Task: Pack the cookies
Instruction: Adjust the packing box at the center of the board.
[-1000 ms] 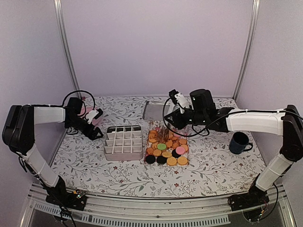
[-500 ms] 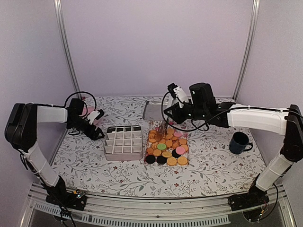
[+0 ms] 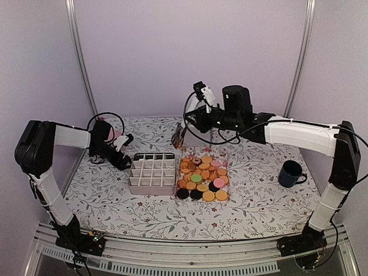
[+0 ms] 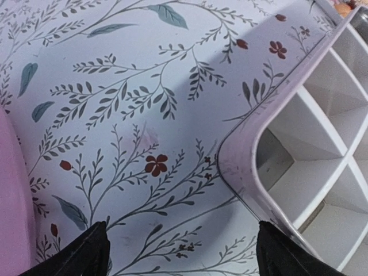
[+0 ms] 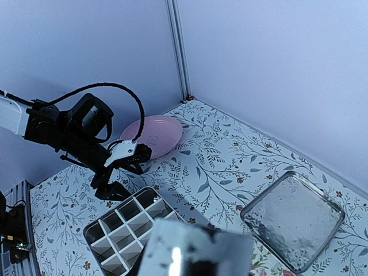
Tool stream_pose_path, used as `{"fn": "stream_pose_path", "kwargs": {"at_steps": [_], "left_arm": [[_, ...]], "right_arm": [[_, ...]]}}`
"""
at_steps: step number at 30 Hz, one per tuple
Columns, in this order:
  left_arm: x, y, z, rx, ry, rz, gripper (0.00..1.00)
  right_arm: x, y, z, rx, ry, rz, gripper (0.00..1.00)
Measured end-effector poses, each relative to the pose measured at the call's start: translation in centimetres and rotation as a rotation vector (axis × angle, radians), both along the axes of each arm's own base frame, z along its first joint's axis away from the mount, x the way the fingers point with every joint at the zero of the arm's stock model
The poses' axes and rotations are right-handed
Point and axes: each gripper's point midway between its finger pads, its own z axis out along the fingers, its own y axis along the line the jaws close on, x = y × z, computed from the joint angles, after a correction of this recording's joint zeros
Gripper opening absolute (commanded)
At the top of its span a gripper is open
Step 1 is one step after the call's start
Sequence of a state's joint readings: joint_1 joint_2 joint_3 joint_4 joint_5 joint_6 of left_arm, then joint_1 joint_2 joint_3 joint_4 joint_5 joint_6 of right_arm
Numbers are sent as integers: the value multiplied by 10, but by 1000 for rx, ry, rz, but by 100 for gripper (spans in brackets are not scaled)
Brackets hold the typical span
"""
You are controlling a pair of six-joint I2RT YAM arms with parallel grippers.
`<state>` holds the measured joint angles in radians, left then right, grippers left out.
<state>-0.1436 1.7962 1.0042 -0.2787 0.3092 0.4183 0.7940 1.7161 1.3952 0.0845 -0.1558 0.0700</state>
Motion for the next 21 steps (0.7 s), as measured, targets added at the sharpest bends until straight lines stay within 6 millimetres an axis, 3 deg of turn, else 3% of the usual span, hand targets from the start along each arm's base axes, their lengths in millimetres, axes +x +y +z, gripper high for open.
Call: {"fn": "stream_pose_path", "kwargs": {"at_steps": [6, 11, 17, 21], "left_arm": [[-3, -12, -3, -13, 11, -24, 88], [-7, -11, -1, -64, 32, -13, 88], [-13, 0, 5, -127, 57, 11, 88], [-23, 3, -2, -145, 92, 17, 88]], "right_arm": [[19, 34, -23, 36, 13, 42, 0], [36, 77, -35, 85, -2, 94, 0], [36, 123, -38, 122, -45, 152, 0], [31, 140, -50, 117, -54, 175, 0]]}}
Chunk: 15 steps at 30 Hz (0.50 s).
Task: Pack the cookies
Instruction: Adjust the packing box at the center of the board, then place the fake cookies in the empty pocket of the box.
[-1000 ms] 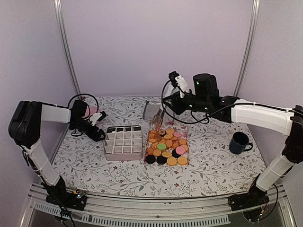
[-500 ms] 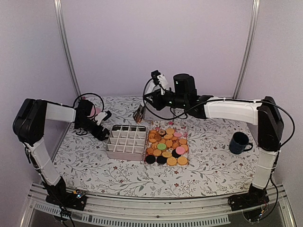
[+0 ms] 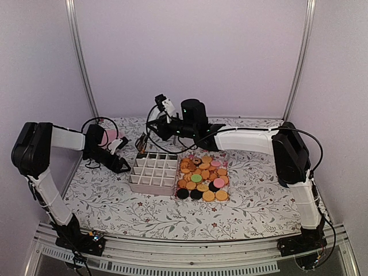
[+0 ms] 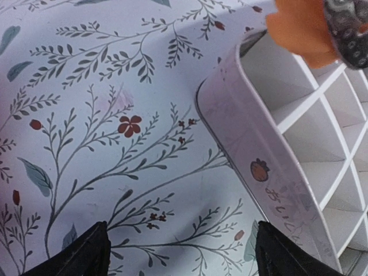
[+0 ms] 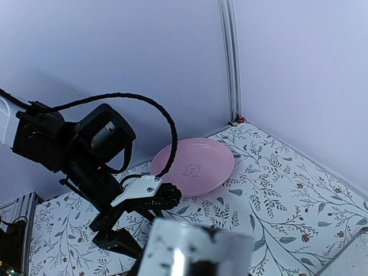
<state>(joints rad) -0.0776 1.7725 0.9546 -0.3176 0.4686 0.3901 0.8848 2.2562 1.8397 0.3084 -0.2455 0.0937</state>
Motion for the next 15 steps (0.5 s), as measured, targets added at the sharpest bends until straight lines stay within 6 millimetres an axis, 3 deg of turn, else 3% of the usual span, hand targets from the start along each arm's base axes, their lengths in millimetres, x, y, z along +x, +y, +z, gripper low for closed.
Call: {"fn": "stream_pose_path", "kwargs": {"at_steps": [6, 15], "left_arm": [[-9, -2, -4, -23, 30, -9, 87], [-11, -4, 0, -38, 23, -15, 87]], "right_arm": [[0, 11, -21, -19, -7, 4, 0], [4, 13, -20, -34, -51, -22, 0]]}}
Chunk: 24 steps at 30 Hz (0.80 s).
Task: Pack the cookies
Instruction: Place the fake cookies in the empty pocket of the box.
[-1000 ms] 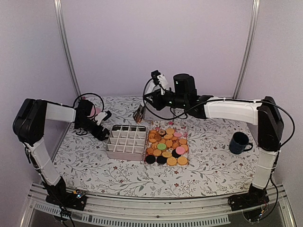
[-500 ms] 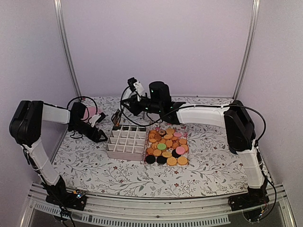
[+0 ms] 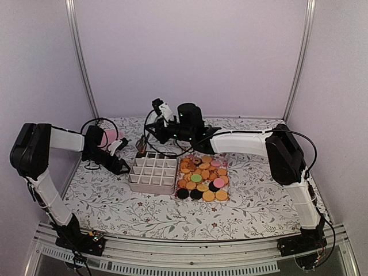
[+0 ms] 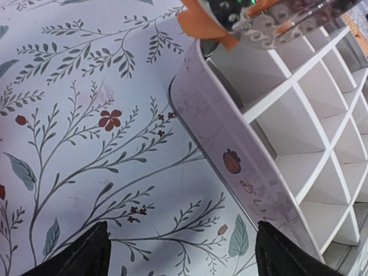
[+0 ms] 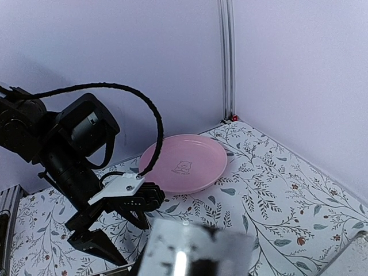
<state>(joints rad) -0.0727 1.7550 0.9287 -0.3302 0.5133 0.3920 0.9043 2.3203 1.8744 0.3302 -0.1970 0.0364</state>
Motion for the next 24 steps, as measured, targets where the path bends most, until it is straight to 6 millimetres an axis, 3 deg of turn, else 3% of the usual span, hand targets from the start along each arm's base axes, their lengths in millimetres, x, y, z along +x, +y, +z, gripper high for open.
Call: {"fn": "stream_pose_path", "kwargs": {"at_steps": [16, 24], "left_arm": [[-8, 0, 2, -6, 4, -3, 87], [-8, -1, 3, -11, 3, -5, 86]], "right_arm": [[-15, 5, -2, -20, -54, 16, 3], [-24, -4, -5, -40, -41, 9, 5]]}}
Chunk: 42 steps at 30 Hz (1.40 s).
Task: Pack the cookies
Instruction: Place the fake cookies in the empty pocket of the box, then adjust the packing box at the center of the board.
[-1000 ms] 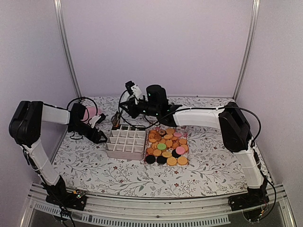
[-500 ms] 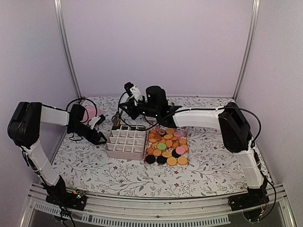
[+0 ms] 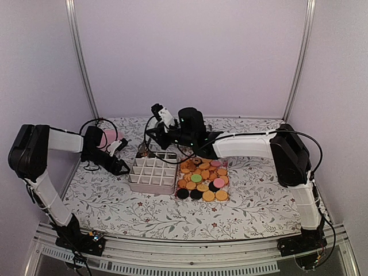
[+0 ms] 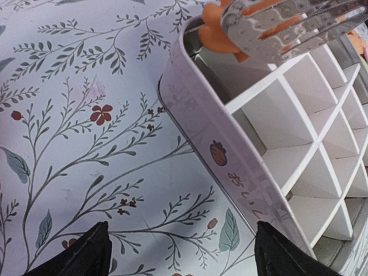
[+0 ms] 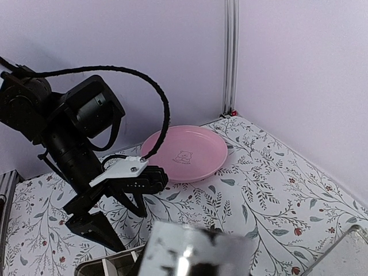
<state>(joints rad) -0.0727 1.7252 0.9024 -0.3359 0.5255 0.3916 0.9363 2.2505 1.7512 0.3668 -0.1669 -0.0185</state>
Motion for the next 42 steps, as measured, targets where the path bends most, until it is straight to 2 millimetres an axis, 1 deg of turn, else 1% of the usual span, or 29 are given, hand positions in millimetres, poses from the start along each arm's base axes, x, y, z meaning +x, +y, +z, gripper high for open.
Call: {"fn": "stream_pose_path", "kwargs": {"at_steps": [3, 7, 8, 11, 12, 16, 21, 25, 30, 32, 34, 38, 40, 42], "left_arm": [[0, -1, 0, -5, 1, -1, 86], [0, -1, 1, -7, 1, 0, 86], [0, -1, 1, -7, 1, 0, 86], [0, -1, 1, -8, 2, 1, 86], [0, -1, 1, -9, 2, 0, 86], [0, -1, 1, -11, 4, 2, 86], [0, -2, 1, -11, 3, 1, 86], [0, -2, 1, -11, 2, 1, 86], [1, -1, 1, -10, 1, 2, 86], [3, -1, 2, -5, -4, 4, 86], [7, 0, 3, 1, -12, 8, 85], [21, 1, 3, 10, -26, 21, 84], [25, 1, 2, 9, -25, 26, 84], [29, 0, 0, 8, -21, 29, 84]], "right_arm": [[-1, -1, -3, -4, 6, 0, 8], [-1, -1, -4, 1, 19, 0, 15], [-2, -1, -4, 3, 24, 1, 17], [-2, -1, -4, 8, 34, 4, 27], [-3, 0, -3, 9, 36, 5, 29], [-3, 0, -1, 18, 43, 9, 31], [-3, 1, 1, 22, 40, 9, 29], [-2, 2, 9, 35, 30, 9, 26], [2, -1, 17, 45, 22, -1, 26], [1, -9, 25, 49, 19, -9, 26], [-3, -21, 35, 49, 17, -20, 26], [-17, -64, 64, 61, 5, -63, 26], [-25, -87, 80, 76, -8, -87, 26], [-34, -106, 90, 88, -17, -111, 26]]}}
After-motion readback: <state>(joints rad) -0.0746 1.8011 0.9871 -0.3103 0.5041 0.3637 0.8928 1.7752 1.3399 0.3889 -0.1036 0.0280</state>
